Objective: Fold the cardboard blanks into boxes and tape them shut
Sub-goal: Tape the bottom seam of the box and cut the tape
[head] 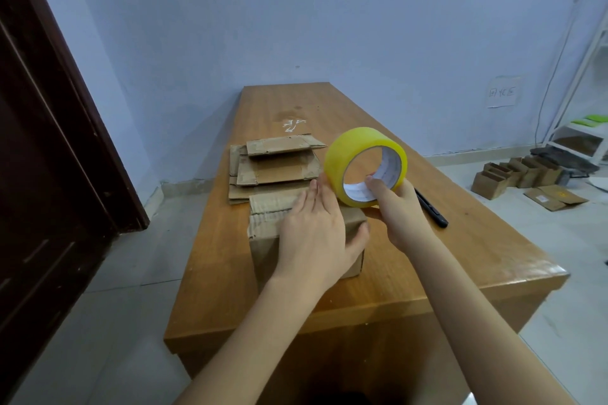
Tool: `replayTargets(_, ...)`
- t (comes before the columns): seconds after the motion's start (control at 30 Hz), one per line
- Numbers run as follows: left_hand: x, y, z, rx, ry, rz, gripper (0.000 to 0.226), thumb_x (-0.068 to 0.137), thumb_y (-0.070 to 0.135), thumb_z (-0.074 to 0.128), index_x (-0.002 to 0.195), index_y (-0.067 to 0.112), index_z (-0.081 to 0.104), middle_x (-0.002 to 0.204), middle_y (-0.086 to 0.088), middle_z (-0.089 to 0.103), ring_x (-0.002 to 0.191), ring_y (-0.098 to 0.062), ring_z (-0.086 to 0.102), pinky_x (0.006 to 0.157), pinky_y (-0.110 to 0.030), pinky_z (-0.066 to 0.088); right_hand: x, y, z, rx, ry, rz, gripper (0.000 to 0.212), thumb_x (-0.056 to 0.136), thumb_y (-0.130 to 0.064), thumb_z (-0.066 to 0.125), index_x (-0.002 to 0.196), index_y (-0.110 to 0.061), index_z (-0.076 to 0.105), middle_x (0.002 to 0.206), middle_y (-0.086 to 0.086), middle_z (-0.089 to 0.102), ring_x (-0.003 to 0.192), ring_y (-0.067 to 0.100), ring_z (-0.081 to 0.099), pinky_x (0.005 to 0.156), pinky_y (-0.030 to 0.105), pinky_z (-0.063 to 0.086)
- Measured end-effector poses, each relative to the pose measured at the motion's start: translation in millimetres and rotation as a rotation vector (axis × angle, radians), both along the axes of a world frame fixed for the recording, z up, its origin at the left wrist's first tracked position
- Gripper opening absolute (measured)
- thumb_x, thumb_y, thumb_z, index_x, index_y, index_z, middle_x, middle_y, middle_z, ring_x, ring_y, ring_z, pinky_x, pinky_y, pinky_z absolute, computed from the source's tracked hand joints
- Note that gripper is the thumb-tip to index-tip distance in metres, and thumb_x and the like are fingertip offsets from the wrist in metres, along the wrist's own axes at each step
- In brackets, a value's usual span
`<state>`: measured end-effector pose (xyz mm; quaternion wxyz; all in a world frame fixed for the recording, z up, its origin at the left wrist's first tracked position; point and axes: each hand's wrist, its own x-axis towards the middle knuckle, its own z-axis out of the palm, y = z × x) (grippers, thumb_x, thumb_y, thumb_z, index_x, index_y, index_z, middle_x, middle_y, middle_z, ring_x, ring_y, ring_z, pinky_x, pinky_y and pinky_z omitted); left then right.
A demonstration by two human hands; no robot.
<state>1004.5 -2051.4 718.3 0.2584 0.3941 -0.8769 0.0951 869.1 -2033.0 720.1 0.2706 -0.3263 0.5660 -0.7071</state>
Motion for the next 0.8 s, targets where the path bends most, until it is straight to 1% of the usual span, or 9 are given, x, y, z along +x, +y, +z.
replayTargets(0.1,-0.8,-0.2,0.8,-0.009,-0.022,0.006,0.080,0.074,0.060,0.054,0.120,-0.006,0.059,0.116,-0.018,0.065,0.108,-0.024,0.064,0.093,-0.034,0.048,-0.8,-0.6,-2.3,-0.008,-0.048,0.009,0.004,0.096,-0.013,0.051,0.094,-0.011,0.054,0.087,0.005,0.061,0.083,0.018,0.062,0.058,0.025,0.052)
replayTargets(0.27,0.3,2.6,3.9,0.016,-0.027,-0.007,0.077,0.076,0.059,0.052,0.119,-0.005,0.059,0.116,-0.018,0.065,0.109,-0.025,0.064,0.091,-0.034,0.050,-3.0,-2.4,-3.0,-0.038,-0.133,0.027,0.008,0.096,-0.012,0.052,0.088,-0.013,0.056,0.082,0.003,0.062,0.076,0.016,0.063,0.055,0.024,0.053)
replayTargets(0.33,-0.4,3.5,2.8,0.035,-0.043,-0.010,0.075,0.079,0.056,0.042,0.116,-0.006,0.061,0.114,-0.019,0.066,0.108,-0.026,0.064,0.091,-0.035,0.050,-2.8,-3.6,-12.7,-0.029,-0.284,-0.040,0.006,0.095,-0.016,0.053,0.098,-0.011,0.055,0.082,0.004,0.060,0.071,0.017,0.062,0.050,0.025,0.049)
replayTargets(0.4,-1.7,5.7,2.3,0.081,-0.062,-0.012,0.075,0.080,0.054,0.036,0.115,-0.007,0.062,0.113,-0.020,0.066,0.108,-0.027,0.063,0.091,-0.036,0.050,2.4,-2.6,-30.7,-0.008,-0.532,-0.088,0.021,0.093,-0.020,0.057,0.110,-0.009,0.054,0.083,0.006,0.058,0.065,0.019,0.059,0.048,0.025,0.046)
replayTargets(0.43,-2.2,6.0,2.3,0.097,-0.070,-0.012,0.075,0.080,0.053,0.034,0.115,-0.007,0.062,0.114,-0.020,0.066,0.109,-0.028,0.063,0.092,-0.037,0.050,6.5,-1.1,-38.6,-0.003,-0.595,-0.116,0.025,0.093,-0.021,0.057,0.114,-0.008,0.053,0.083,0.007,0.057,0.063,0.020,0.057,0.048,0.025,0.046)
replayTargets(0.53,-3.7,2.2,1.0,0.091,-0.054,-0.008,0.074,0.081,0.052,0.031,0.116,-0.004,0.063,0.118,-0.020,0.063,0.112,-0.030,0.061,0.095,-0.040,0.048,9.0,3.9,-45.2,0.017,-0.530,-0.142,0.015,0.093,-0.017,0.055,0.107,-0.011,0.053,0.079,0.004,0.055,0.060,0.016,0.056,0.046,0.023,0.044)
replayTargets(0.63,-3.6,0.1,-0.1,0.080,-0.092,-0.021,0.076,0.080,0.054,0.030,0.117,-0.003,0.063,0.120,-0.020,0.062,0.114,-0.030,0.060,0.096,-0.040,0.047,2.2,9.2,-45.6,0.025,-0.406,-0.042,0.003,0.094,-0.014,0.055,0.094,-0.012,0.058,0.074,0.002,0.061,0.060,0.015,0.062,0.050,0.026,0.047)
replayTargets(0.73,-1.0,0.7,3.7,0.076,-0.103,-0.045,0.079,0.078,0.057,0.029,0.123,-0.002,0.059,0.128,-0.020,0.057,0.120,-0.030,0.055,0.100,-0.042,0.043,-2.7,11.4,-50.2,0.066,-0.267,-0.027,0.007,0.093,-0.018,0.059,0.089,-0.013,0.060,0.073,0.002,0.062,0.068,0.021,0.061,0.060,0.032,0.047)
replayTargets(0.8,4.5,-3.5,2.6,0.018,-0.074,-0.072,0.079,0.078,0.058,0.033,0.130,0.001,0.054,0.133,-0.016,0.055,0.125,-0.027,0.052,0.103,-0.041,0.040,-2.9,8.4,-56.9,0.048,-0.136,-0.066,0.011,0.090,-0.021,0.064,0.089,-0.012,0.057,0.071,0.000,0.057,0.068,0.020,0.057,0.058,0.028,0.044)
